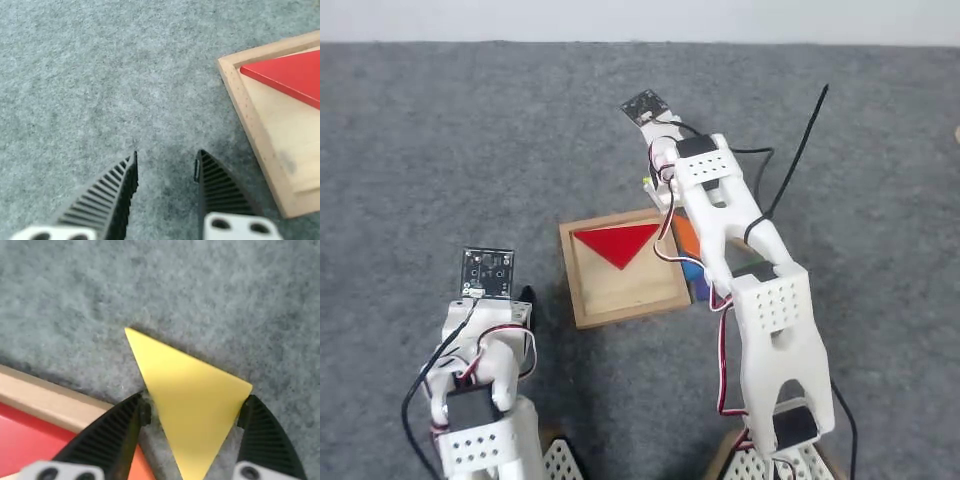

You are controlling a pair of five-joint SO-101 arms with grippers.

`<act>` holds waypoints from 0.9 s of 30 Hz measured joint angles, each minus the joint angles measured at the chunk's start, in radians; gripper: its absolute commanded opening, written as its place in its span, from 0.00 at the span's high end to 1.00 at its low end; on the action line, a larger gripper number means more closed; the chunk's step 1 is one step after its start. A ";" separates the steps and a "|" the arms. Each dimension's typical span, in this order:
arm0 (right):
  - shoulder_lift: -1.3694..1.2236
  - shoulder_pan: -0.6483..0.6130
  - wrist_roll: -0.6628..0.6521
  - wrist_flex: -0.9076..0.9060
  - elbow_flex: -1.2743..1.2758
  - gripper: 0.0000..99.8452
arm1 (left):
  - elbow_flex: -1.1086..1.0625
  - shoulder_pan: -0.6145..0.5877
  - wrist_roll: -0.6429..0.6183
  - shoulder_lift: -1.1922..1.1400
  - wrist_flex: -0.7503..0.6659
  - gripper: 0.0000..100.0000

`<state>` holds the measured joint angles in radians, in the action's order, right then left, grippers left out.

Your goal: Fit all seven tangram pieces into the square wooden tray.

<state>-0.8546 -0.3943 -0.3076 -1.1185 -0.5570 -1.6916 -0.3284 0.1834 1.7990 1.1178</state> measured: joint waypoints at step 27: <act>-0.083 0.031 -0.368 -0.011 -0.114 0.72 | 0.000 0.000 0.000 0.000 0.000 0.81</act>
<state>-0.9375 -0.3636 -0.6759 -1.1293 -0.6705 -1.6916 -0.3284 0.1834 1.7990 1.1178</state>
